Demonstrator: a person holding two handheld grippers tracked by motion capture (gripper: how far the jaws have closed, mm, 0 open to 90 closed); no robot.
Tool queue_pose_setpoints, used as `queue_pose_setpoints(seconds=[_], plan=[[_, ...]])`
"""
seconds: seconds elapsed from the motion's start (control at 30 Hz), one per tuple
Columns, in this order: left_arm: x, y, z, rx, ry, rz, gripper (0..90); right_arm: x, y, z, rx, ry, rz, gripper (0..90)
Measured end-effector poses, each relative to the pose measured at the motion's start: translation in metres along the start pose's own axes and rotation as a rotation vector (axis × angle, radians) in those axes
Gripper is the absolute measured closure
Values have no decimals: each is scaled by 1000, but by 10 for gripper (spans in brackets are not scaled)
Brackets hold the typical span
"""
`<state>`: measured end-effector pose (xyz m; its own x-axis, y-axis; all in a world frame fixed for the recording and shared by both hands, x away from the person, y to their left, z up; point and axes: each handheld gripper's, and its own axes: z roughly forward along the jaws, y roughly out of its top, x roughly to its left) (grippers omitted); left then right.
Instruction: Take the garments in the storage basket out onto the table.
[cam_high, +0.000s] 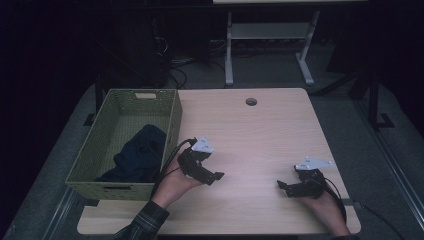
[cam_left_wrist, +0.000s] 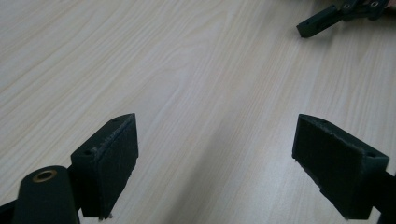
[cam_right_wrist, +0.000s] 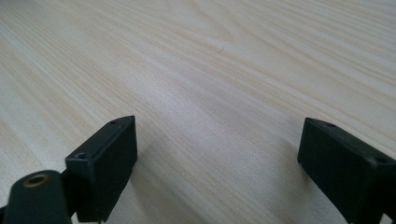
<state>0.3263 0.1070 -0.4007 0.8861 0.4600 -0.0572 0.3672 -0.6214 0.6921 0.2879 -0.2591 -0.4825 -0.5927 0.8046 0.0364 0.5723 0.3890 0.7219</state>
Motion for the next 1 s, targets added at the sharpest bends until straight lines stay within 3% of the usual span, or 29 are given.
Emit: queue_pose_setpoints(seconds=[0.17,0.23,0.37,1.0], plan=[[0,4,-5,3,1,14,142,0,0,0,0,0,0,116],[-1,5,-5,-5,-5,1,142,0,0,0,0,0,1,116],[1,7,-8,2,-6,14,142,0,0,0,0,0,1,116],[7,18,-23,-14,-18,3,143,0,0,0,0,0,0,116]])
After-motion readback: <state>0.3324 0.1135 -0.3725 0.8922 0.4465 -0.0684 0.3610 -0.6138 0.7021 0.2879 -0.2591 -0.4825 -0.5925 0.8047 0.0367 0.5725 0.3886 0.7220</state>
